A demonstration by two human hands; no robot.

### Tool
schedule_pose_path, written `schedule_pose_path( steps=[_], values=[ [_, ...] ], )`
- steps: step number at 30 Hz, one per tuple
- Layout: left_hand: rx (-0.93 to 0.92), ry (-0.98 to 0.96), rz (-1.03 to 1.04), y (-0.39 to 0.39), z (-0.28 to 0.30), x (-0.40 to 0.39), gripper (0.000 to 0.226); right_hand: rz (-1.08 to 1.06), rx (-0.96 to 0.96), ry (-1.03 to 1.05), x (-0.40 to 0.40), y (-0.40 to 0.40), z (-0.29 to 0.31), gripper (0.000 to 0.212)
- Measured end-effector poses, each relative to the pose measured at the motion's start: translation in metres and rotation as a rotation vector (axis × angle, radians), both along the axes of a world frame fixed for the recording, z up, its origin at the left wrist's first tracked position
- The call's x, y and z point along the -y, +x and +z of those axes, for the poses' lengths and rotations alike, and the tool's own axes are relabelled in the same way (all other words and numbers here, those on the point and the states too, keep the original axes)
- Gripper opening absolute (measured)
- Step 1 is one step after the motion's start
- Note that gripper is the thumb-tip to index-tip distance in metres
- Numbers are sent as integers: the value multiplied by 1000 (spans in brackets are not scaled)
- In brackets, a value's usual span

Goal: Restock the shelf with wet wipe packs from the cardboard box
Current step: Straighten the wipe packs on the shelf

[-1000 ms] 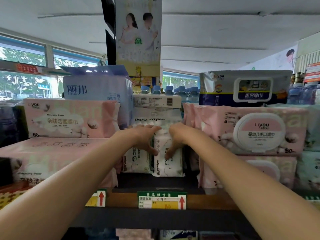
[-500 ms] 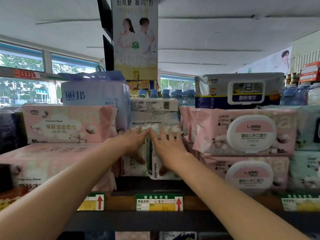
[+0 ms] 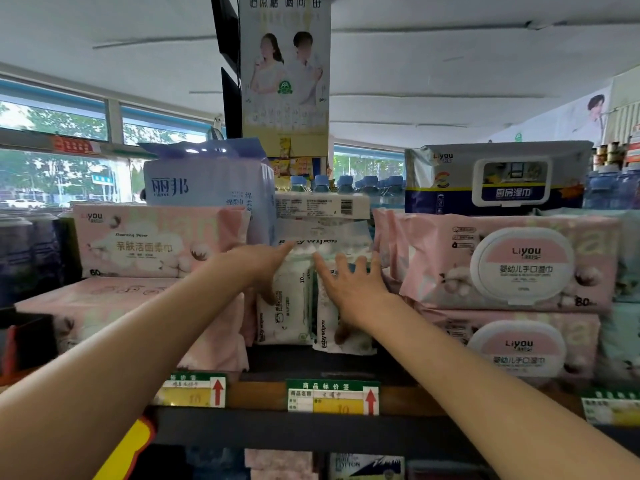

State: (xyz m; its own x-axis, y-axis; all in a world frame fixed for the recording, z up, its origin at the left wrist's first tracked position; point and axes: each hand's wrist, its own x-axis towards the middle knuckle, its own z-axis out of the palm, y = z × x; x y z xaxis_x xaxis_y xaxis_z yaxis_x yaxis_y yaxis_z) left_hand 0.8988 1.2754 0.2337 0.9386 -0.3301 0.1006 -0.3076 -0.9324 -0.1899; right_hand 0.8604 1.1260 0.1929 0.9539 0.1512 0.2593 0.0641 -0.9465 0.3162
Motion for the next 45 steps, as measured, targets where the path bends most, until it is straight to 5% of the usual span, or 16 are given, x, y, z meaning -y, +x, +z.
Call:
schedule_pose_path(
  steps=[8,14,19,28,32,36,40,45],
  values=[
    [23,-192,-84,-5,14,-18,72,-71,-154,130,9,2,31,107],
    [36,-48,-207,-12,-3,16,95,-96,-180,167,11,5,30,106],
    [-16,-66,-91,3,-12,29,111,-24,-166,320,15,11,18,108],
    [-6,-99,-114,13,-17,29,107,-11,-191,306,12,9,26,98],
    [-15,-92,-174,12,-8,30,93,-90,-140,120,8,-8,25,105],
    [-145,-292,-242,16,9,30,63,-56,-24,-28,6,-31,7,92],
    [-110,-339,-262,29,12,39,45,-29,13,-10,13,-34,-2,68],
    [-48,-378,-291,40,11,49,34,9,80,8,14,-29,-3,72]
  ],
)
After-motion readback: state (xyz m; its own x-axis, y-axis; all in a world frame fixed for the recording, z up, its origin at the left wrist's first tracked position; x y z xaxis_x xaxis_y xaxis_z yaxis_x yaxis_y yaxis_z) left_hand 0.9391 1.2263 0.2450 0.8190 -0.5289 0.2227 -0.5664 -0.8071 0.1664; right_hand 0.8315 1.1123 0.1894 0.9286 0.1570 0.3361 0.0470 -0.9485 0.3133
